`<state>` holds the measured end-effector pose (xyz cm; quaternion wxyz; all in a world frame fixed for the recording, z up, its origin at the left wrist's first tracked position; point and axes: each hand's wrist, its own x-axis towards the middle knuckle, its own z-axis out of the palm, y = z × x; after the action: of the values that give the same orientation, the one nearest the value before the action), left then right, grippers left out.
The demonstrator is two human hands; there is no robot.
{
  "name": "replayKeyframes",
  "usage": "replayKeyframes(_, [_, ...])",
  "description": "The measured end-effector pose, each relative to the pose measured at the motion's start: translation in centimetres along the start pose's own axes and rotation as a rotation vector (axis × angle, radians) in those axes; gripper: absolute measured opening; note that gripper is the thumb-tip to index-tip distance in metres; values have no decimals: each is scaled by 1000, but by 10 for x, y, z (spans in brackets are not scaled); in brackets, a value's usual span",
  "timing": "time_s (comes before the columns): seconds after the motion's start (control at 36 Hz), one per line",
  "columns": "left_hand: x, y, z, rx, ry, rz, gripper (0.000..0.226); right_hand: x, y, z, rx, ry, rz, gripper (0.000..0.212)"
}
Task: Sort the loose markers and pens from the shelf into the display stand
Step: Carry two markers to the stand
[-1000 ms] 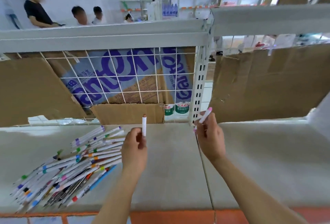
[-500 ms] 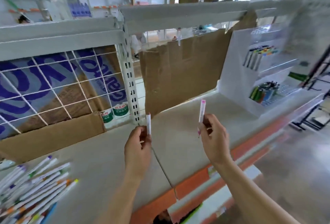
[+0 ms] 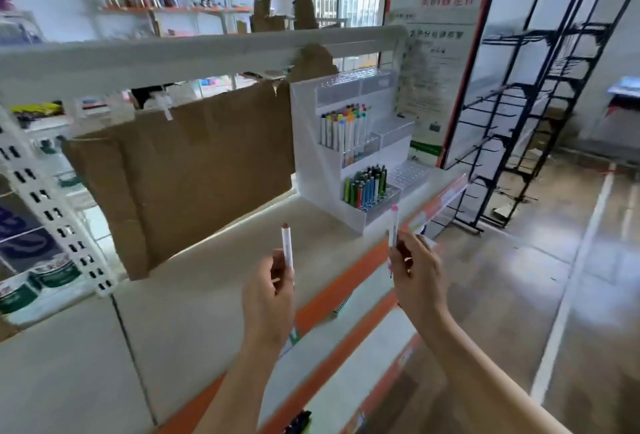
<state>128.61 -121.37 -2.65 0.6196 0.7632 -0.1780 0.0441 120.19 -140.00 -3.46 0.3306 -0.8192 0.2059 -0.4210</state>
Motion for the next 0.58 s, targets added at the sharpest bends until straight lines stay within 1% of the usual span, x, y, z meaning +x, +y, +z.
replayKeyframes(0.19, [-10, 26, 83, -2, -2, 35, 27, 37, 62, -51, -35, -31, 55, 19])
replayKeyframes(0.33, [-2, 31, 121, 21, -27, 39, 18, 62, 86, -66, -1, -30, 99, 32])
replayKeyframes(0.44, [16, 31, 145, 22, -18, 24, 16, 84, 96, -64, -16, -54, 80, 26])
replayKeyframes(0.53, [34, 31, 158, -13, -41, 44, 14, 105, 100, -57, -75, -46, 50, 26])
replayKeyframes(0.58, [49, 31, 166, -21, -41, 54, 16, 123, 103, -49, -63, -52, 26, 19])
